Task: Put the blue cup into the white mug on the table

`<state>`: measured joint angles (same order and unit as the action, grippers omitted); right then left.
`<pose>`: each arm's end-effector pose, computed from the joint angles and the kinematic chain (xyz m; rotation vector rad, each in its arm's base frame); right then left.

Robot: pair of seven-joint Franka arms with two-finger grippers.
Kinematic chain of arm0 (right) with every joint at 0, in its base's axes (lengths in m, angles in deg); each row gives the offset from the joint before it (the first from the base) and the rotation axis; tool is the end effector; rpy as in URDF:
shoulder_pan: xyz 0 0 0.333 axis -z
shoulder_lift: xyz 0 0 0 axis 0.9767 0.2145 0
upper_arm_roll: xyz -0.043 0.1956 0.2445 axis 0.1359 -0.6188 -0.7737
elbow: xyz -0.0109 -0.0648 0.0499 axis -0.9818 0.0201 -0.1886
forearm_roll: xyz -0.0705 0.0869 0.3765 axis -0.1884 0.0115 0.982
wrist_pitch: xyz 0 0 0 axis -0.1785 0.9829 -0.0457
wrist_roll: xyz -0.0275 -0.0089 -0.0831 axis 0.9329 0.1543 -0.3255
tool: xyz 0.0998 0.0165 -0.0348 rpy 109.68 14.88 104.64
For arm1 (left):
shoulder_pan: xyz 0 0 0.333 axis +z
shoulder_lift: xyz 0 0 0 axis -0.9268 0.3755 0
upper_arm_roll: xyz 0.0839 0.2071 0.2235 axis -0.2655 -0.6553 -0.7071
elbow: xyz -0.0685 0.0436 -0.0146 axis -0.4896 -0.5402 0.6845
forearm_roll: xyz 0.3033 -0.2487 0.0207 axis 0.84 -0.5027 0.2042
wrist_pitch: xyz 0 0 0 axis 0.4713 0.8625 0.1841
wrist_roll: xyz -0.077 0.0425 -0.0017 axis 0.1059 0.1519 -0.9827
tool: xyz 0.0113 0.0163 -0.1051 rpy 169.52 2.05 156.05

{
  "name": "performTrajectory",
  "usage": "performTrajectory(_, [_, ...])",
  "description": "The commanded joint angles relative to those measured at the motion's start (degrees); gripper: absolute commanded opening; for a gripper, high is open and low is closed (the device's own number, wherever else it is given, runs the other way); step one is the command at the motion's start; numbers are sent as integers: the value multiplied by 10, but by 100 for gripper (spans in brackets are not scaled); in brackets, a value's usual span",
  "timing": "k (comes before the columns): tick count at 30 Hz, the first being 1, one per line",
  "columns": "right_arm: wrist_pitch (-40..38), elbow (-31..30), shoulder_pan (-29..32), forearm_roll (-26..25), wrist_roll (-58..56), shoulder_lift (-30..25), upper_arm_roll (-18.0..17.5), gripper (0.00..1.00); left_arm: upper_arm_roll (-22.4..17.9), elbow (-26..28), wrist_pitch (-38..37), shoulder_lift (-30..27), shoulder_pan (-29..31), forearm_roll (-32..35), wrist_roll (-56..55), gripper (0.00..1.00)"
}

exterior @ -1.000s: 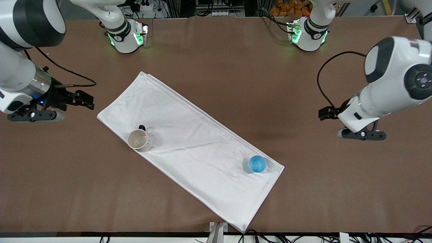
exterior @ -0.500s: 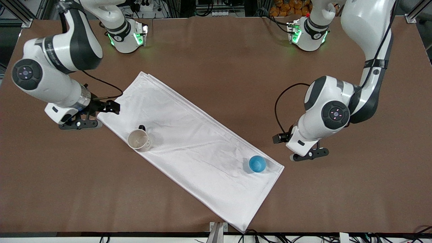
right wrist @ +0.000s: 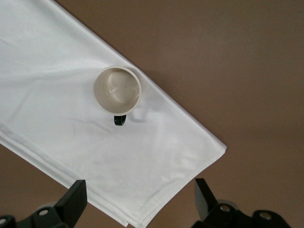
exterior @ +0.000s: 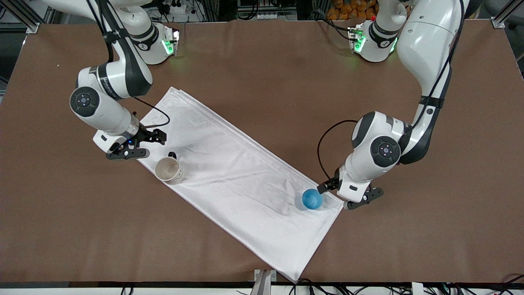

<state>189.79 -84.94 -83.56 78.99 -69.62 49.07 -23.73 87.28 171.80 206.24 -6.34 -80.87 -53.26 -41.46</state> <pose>0.5441 0.1189 0.3225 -3.1183 -0.1204 0.0842 0.6711 -0.2775 0.2986 2.9455 0.6120 0.0256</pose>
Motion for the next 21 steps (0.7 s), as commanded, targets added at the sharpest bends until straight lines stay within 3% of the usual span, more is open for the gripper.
performTrajectory(1, [44, 4, -1, 6, 10, 44, -1, 100, -7, -19, 24, 19, -6, 15, -22, 100])
performTrajectory(17, [86, 5, -13, 5, 9, 78, 0, 100, -21, -18, 77, 54, -31, 17, -23, 100])
performTrajectory(21, [88, 5, -14, 4, 9, 79, 0, 94, -32, -18, 85, 64, -44, 18, -23, 100])
